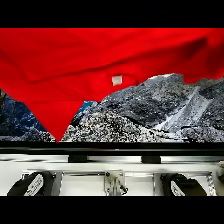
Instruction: Fold the shirts.
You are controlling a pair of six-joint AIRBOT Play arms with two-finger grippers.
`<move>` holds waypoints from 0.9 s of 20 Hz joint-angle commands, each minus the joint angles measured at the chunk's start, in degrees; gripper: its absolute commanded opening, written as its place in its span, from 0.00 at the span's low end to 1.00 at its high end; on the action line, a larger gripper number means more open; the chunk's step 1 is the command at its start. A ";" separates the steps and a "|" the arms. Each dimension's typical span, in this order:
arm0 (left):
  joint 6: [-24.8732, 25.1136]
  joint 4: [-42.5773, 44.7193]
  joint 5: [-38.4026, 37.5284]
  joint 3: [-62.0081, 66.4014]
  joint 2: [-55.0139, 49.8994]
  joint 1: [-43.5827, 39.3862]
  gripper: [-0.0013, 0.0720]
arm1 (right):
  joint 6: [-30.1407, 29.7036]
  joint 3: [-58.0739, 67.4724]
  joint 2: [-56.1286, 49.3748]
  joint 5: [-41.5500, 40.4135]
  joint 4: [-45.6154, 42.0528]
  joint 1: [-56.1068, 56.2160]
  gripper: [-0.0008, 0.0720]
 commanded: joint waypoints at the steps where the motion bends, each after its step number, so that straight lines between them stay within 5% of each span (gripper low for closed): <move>1: 0.20 -0.92 -2.03 -5.42 0.22 -2.67 0.06 | 0.02 -0.35 -4.81 -15.54 4.35 1.16 0.09; 4: 0.20 -0.90 -1.38 -12.22 0.20 -8.22 0.06 | -0.02 -7.21 -8.83 -20.74 4.07 6.03 0.09; 13: -0.90 -0.50 -0.87 -46.05 0.24 -24.61 0.06 | 2.62 -18.99 -21.55 1.81 -15.17 7.43 0.09; 18: -5.60 -8.39 15.91 -63.63 -0.09 -39.45 0.06 | 8.04 -18.99 -28.15 11.67 -11.52 6.12 0.09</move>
